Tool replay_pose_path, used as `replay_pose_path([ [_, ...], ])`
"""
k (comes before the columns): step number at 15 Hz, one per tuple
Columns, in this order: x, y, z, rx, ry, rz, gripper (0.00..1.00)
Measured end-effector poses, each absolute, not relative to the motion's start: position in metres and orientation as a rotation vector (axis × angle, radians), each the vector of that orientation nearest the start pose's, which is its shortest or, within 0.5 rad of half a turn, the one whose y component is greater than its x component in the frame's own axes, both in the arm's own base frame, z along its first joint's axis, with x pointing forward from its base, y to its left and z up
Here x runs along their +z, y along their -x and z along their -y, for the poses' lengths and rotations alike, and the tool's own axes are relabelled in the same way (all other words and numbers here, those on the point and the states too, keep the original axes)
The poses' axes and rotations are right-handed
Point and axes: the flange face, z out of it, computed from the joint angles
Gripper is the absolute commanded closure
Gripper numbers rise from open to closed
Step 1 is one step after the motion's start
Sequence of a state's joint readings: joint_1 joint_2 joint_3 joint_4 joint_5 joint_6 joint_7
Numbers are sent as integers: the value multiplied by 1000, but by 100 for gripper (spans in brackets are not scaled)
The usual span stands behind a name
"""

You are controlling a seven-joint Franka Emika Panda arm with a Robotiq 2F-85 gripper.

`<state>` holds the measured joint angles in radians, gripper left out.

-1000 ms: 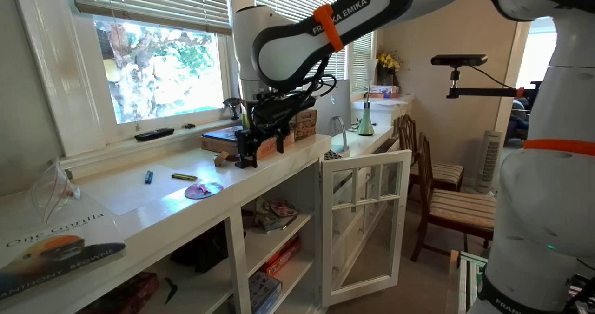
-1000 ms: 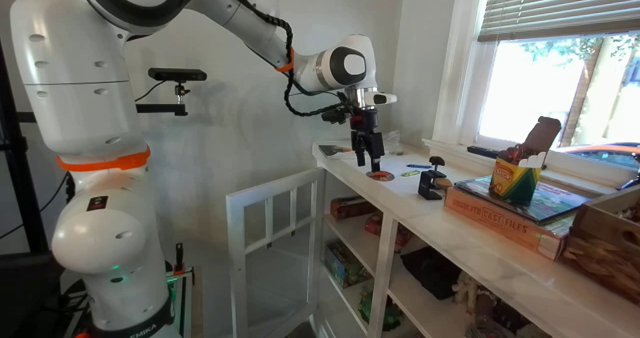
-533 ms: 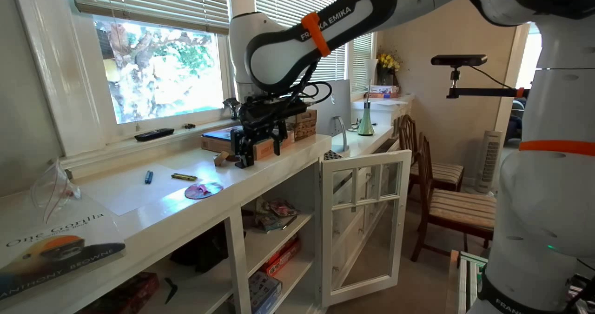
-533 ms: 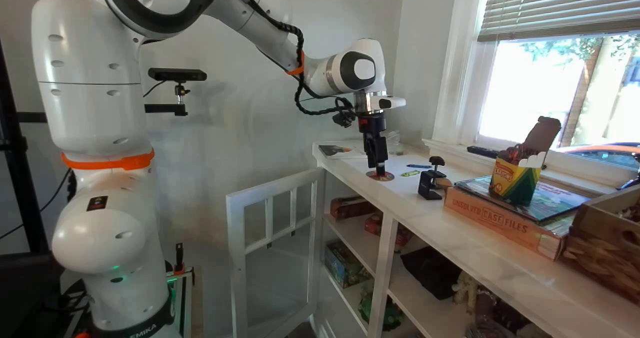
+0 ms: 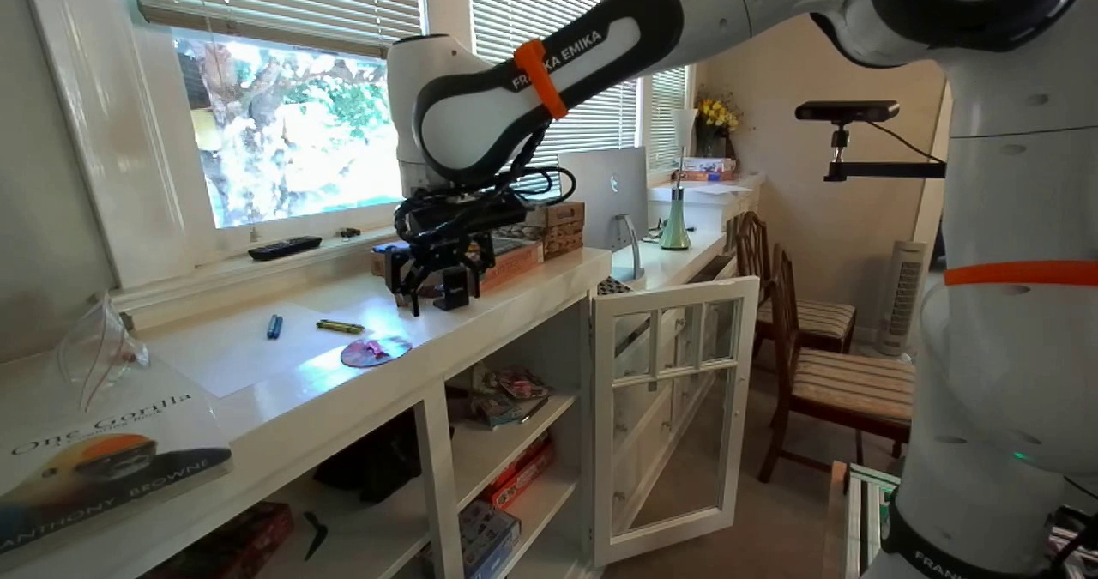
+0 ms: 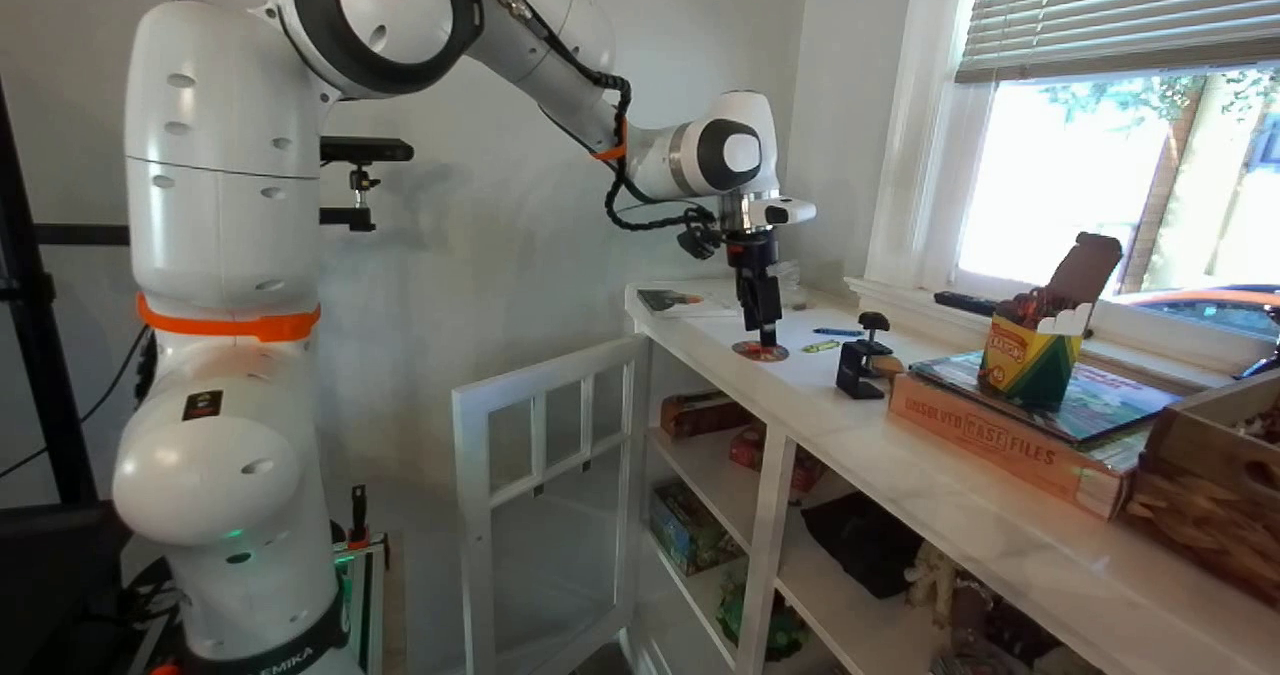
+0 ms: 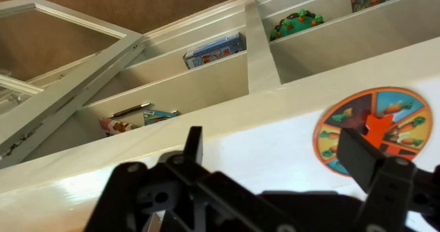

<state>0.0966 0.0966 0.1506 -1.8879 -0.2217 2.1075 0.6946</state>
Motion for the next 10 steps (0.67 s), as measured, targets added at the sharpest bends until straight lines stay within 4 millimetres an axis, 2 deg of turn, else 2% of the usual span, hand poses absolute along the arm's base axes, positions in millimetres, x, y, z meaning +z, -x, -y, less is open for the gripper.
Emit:
replay_pose_path([
  [5,474,-601,-166,-354,3165,-480,0],
  [10,459,-614,-189,-327,3164,-418,0],
])
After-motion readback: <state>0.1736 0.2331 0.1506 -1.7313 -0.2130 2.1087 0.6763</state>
